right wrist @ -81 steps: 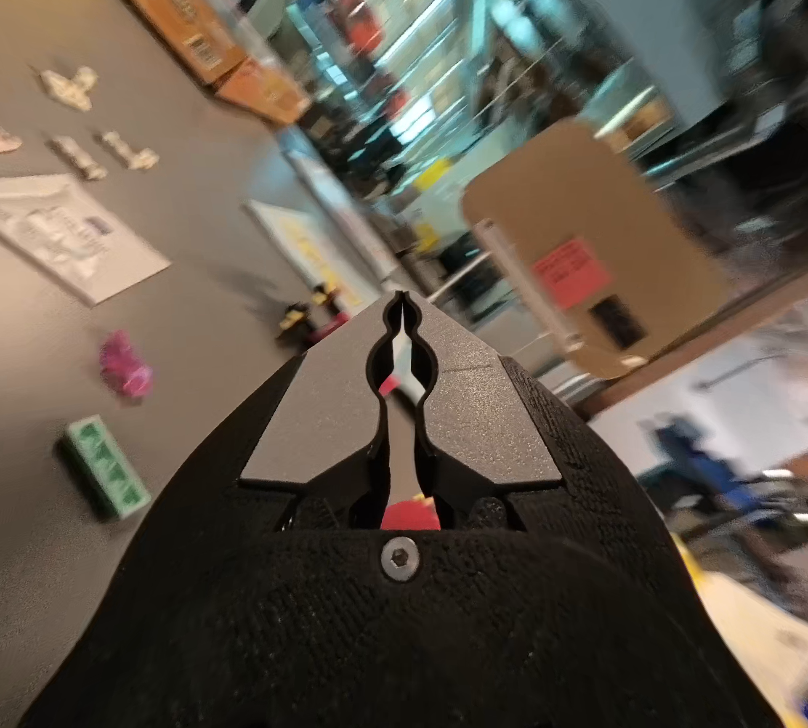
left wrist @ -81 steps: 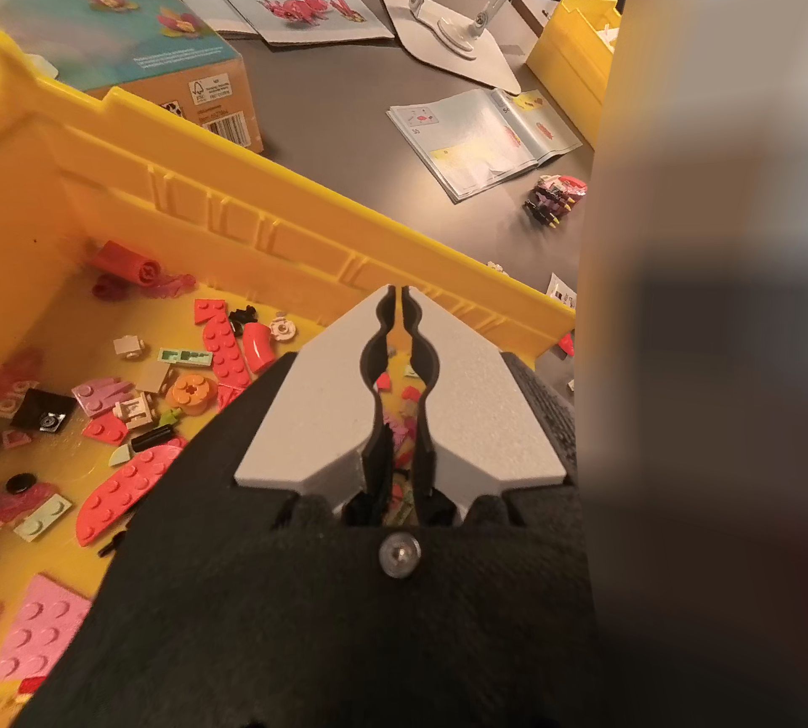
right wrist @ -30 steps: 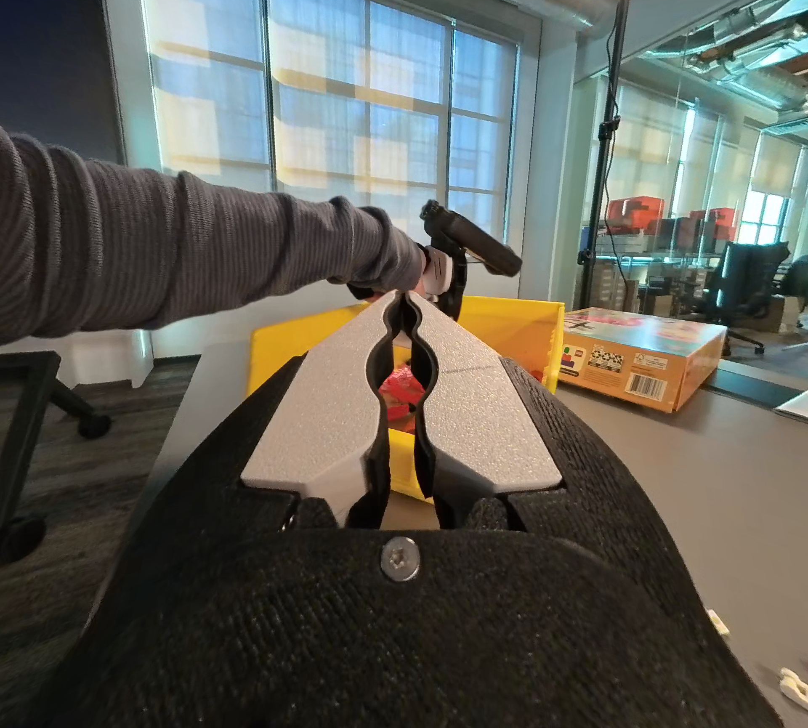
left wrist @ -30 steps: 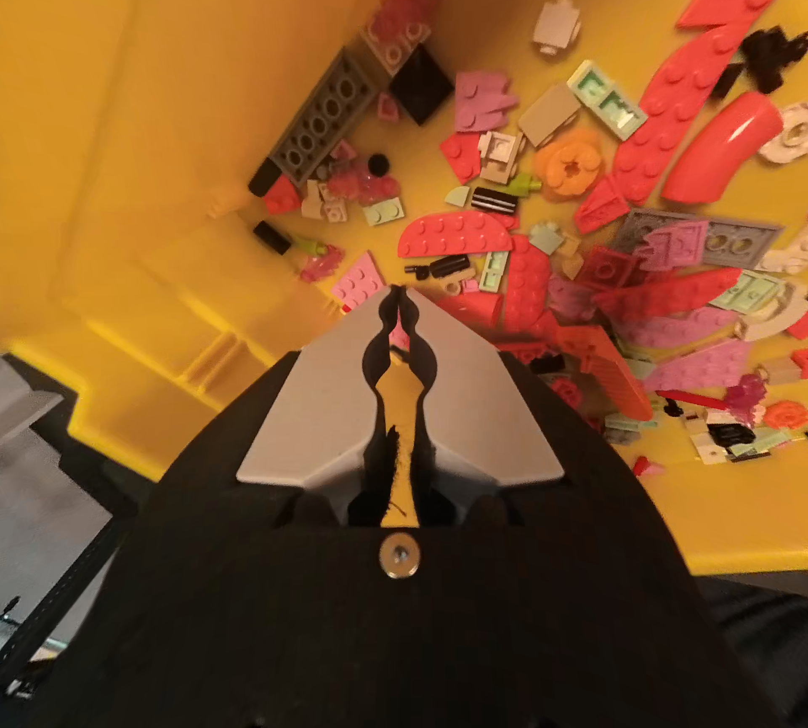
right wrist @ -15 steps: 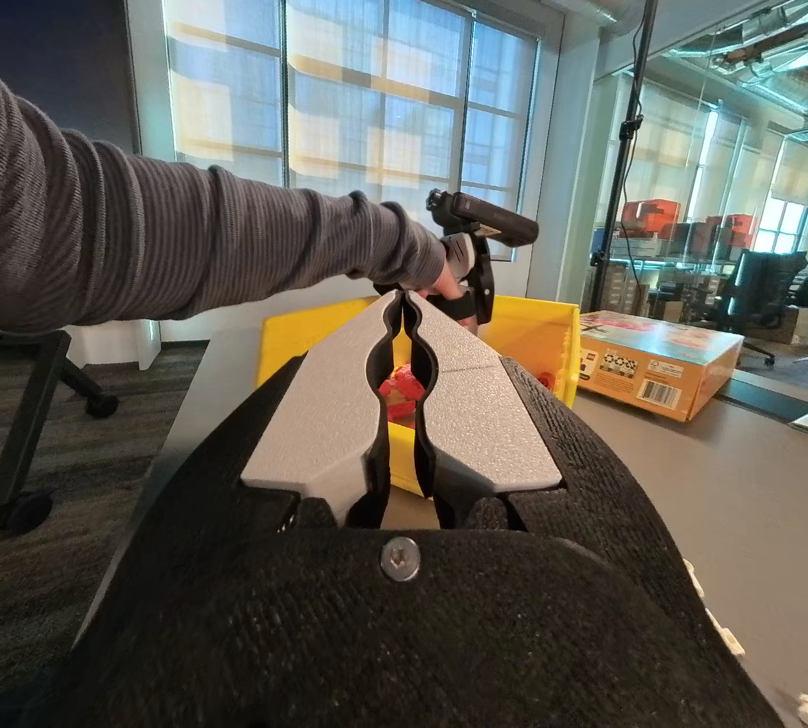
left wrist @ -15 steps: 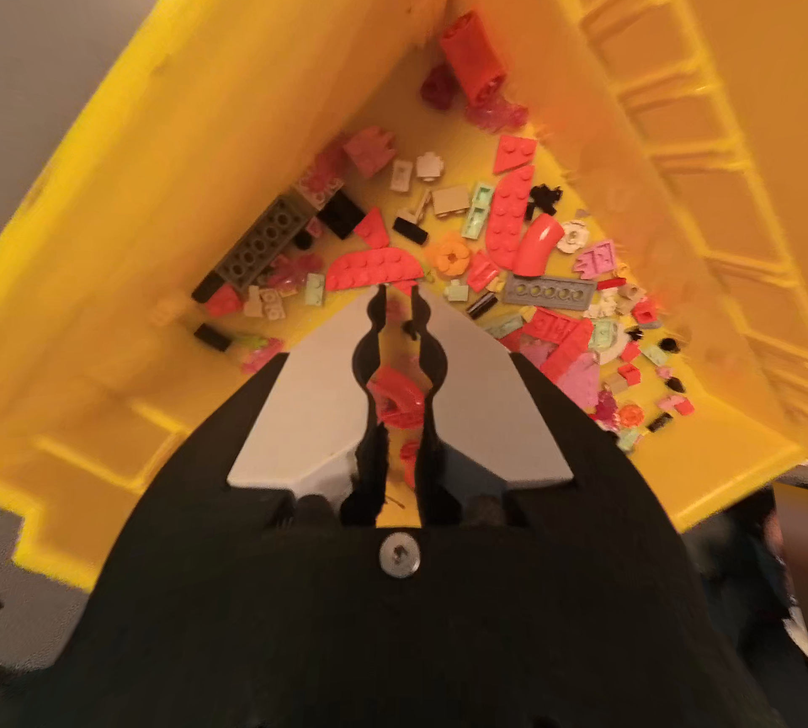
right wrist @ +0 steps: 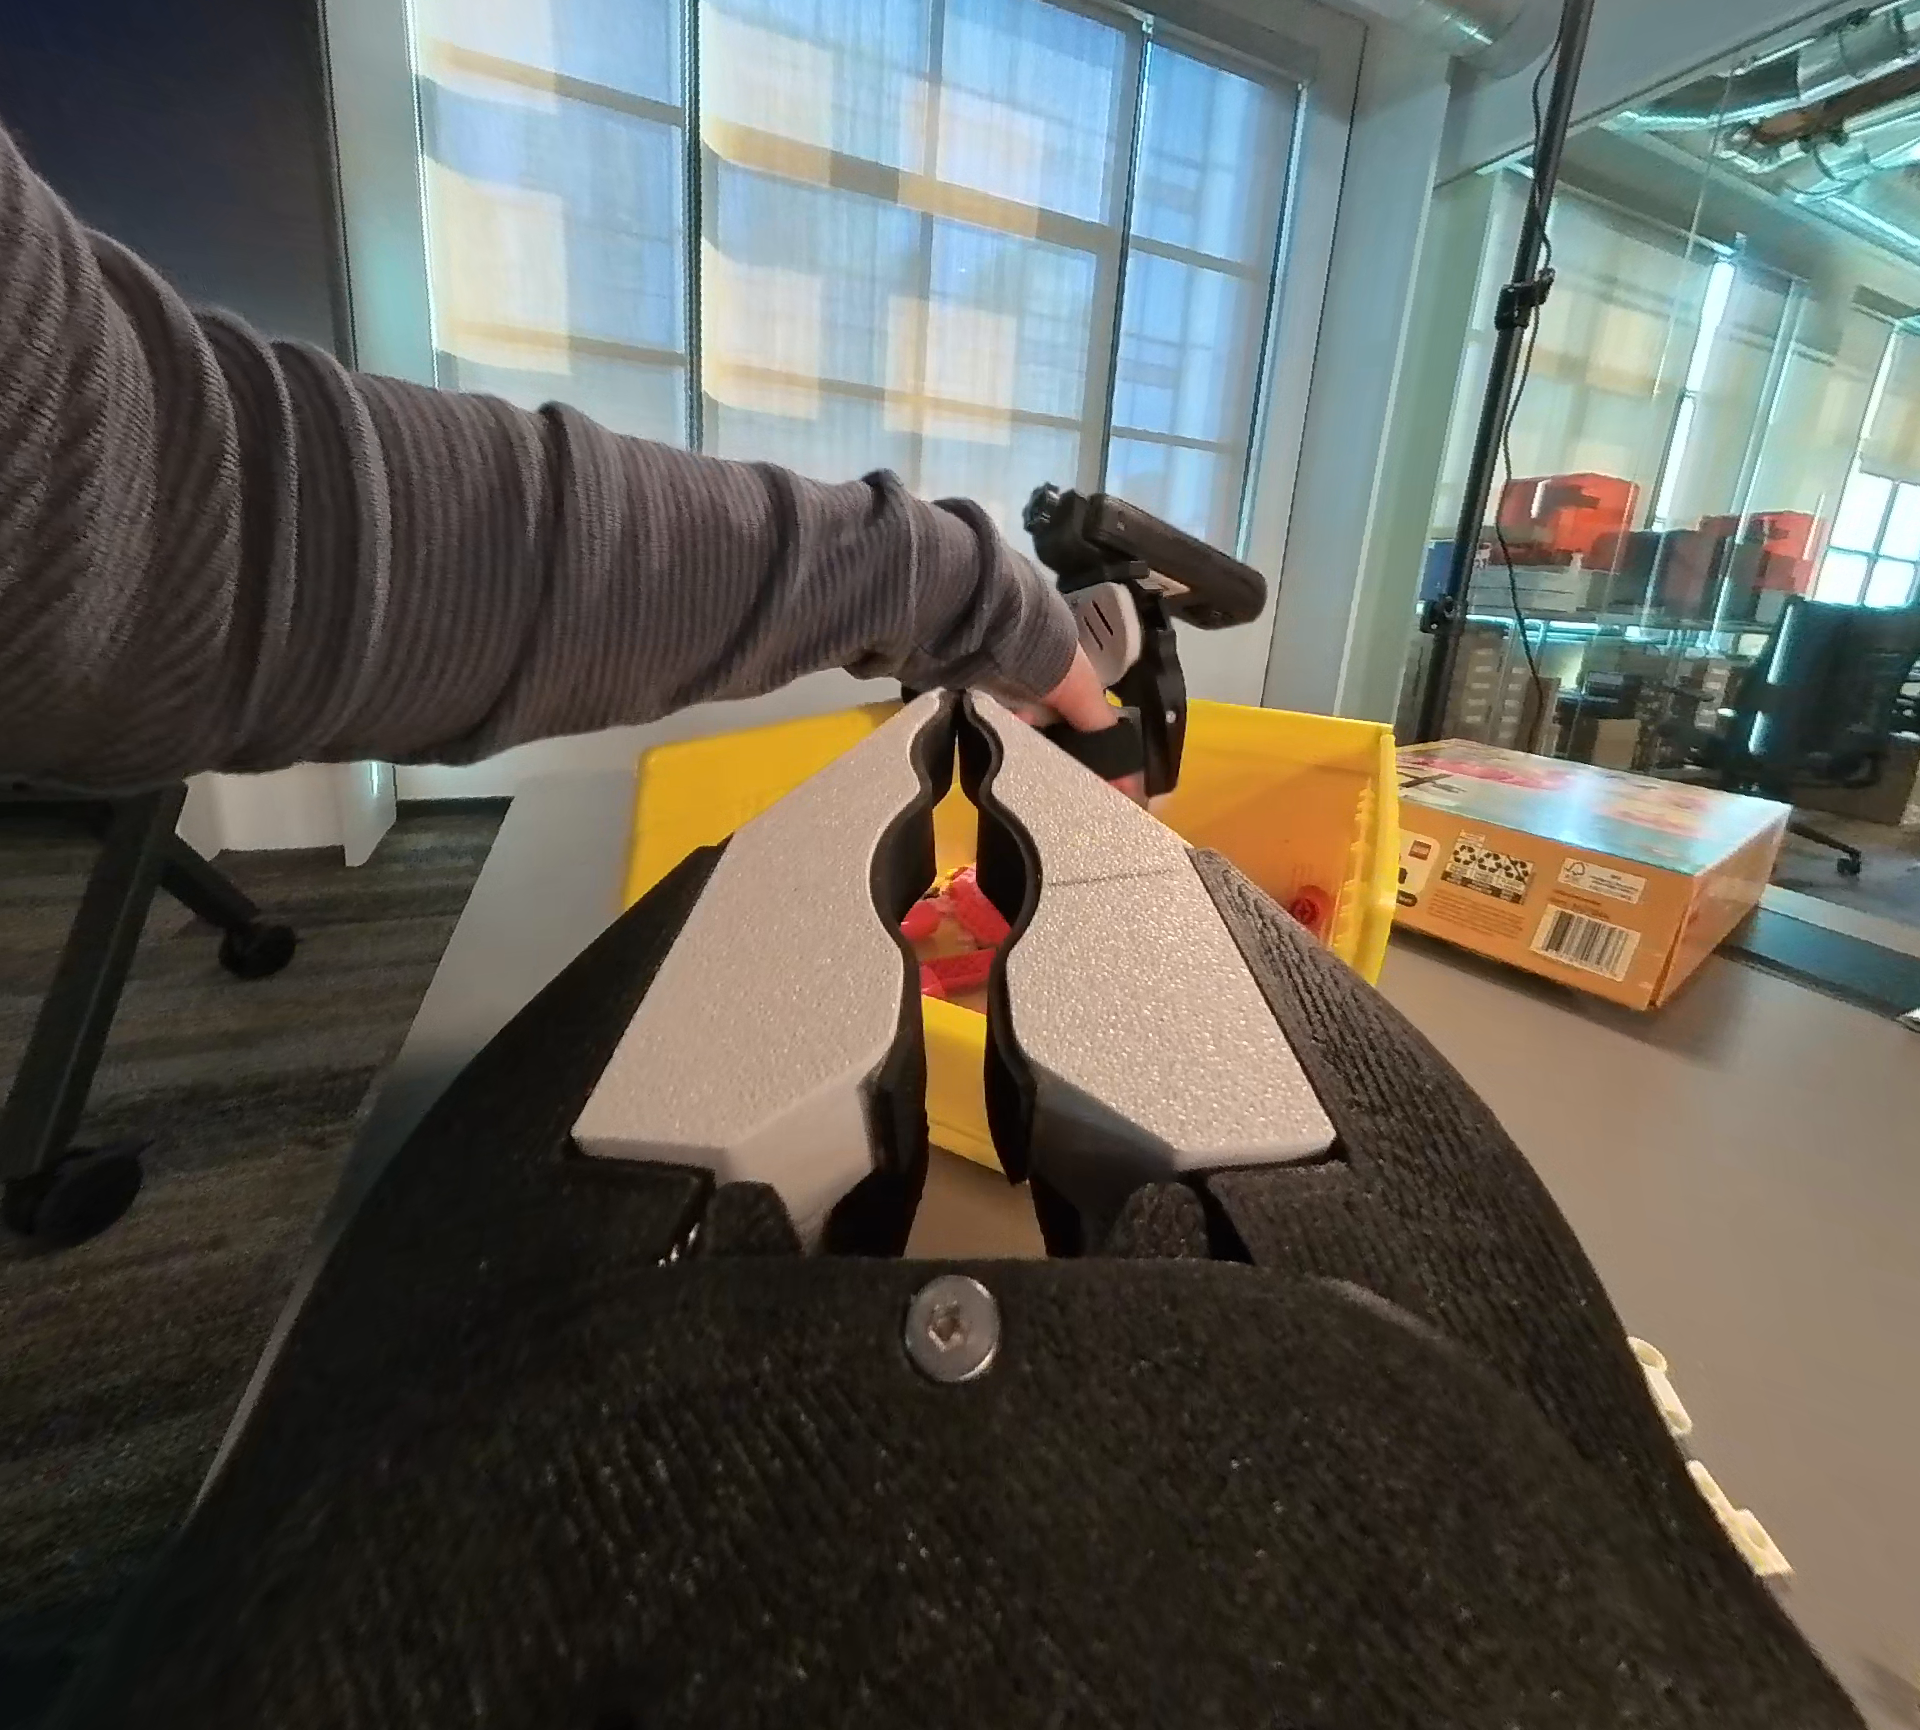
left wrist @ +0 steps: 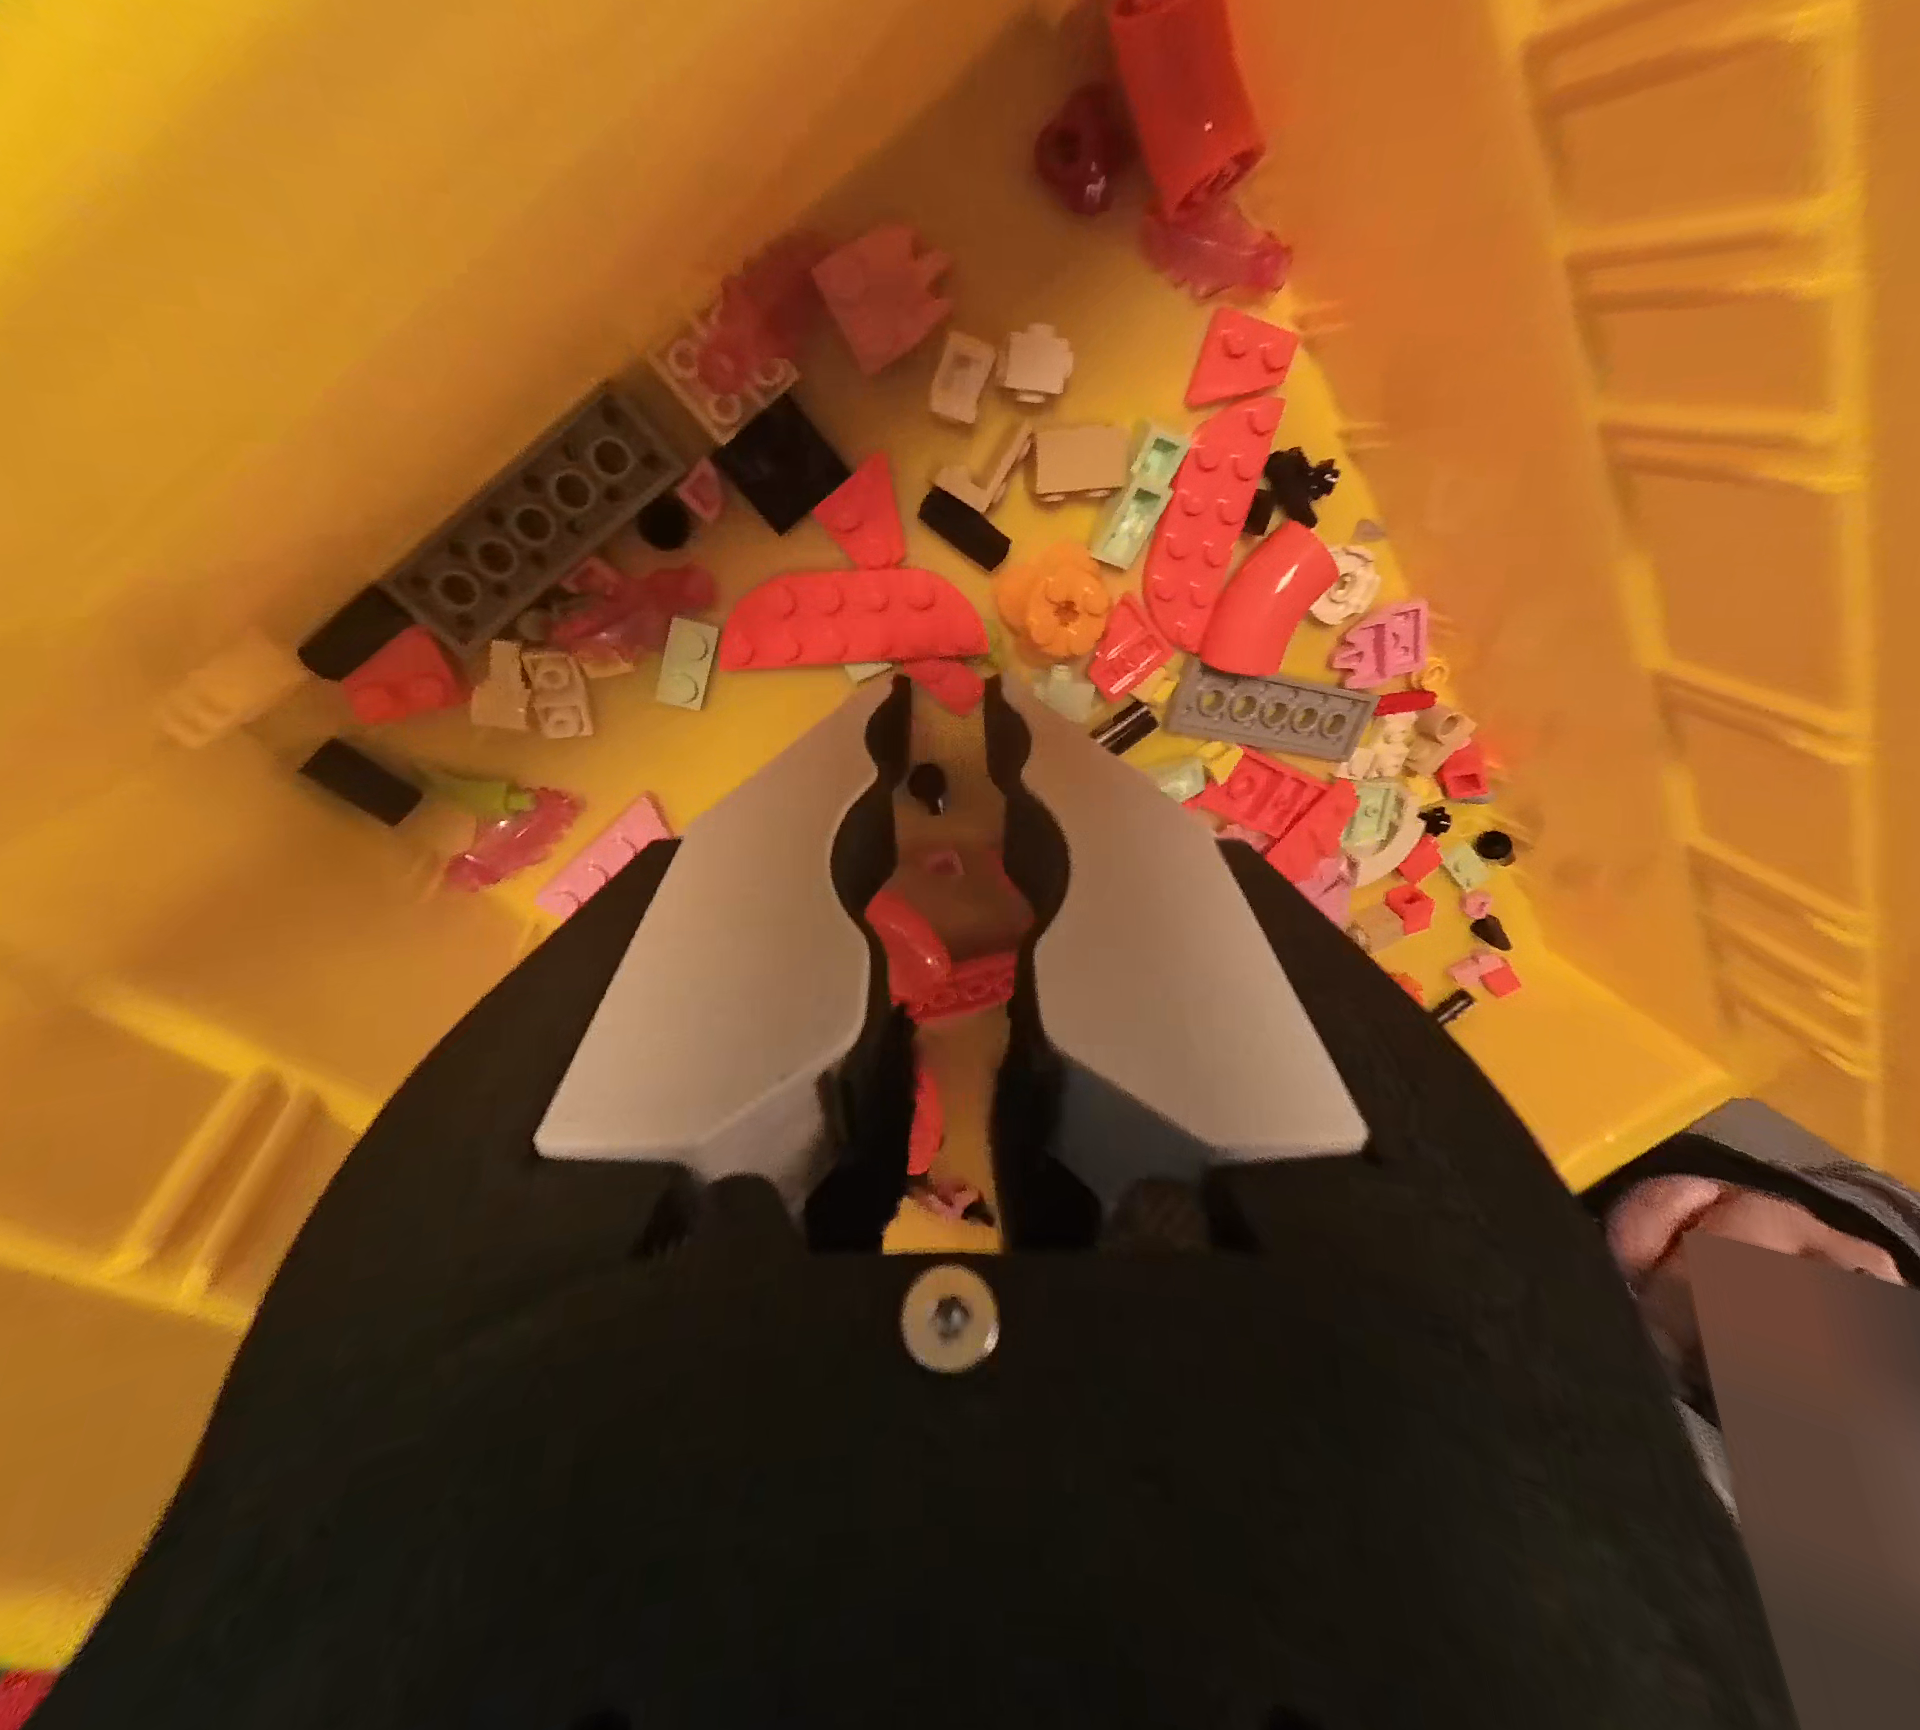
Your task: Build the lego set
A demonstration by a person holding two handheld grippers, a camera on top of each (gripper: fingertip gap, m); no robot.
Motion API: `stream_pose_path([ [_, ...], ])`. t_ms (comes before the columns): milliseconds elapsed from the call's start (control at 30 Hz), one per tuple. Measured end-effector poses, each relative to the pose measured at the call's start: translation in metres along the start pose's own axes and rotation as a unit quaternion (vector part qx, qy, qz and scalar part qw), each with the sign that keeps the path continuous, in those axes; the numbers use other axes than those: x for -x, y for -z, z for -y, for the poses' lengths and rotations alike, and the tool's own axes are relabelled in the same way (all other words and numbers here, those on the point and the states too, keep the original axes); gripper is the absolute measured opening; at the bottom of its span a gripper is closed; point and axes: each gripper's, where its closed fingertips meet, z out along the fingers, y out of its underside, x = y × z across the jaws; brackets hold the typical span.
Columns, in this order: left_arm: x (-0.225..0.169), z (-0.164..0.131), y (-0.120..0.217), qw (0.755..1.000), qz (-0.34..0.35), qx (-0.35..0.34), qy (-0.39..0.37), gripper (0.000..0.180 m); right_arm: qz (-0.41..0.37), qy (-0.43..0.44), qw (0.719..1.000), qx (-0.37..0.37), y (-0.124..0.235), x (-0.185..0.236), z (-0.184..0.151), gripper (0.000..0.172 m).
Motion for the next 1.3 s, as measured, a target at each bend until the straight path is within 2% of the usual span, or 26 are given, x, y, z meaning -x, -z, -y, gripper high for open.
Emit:
stream_pose_path([
  [733,0.003,0.002,-0.002,0.999,0.040,0.015,-0.026,0.010,0.018,0.015,1.000,0.001,-0.001,0.009,0.000,0.000],
  [1000,-0.001,0.007,-0.003,0.999,0.031,0.010,-0.016,0.013,0.021,0.017,1.000,0.001,-0.001,0.011,0.000,0.000],
  [1200,0.008,-0.001,0.000,0.996,0.070,0.040,-0.028,0.013,0.022,0.017,1.000,0.002,-0.002,0.011,0.000,0.000],
  [1300,0.008,0.001,0.002,0.997,0.070,0.033,-0.028,0.010,0.023,0.018,1.000,0.002,-0.002,0.012,-0.001,0.000],
])
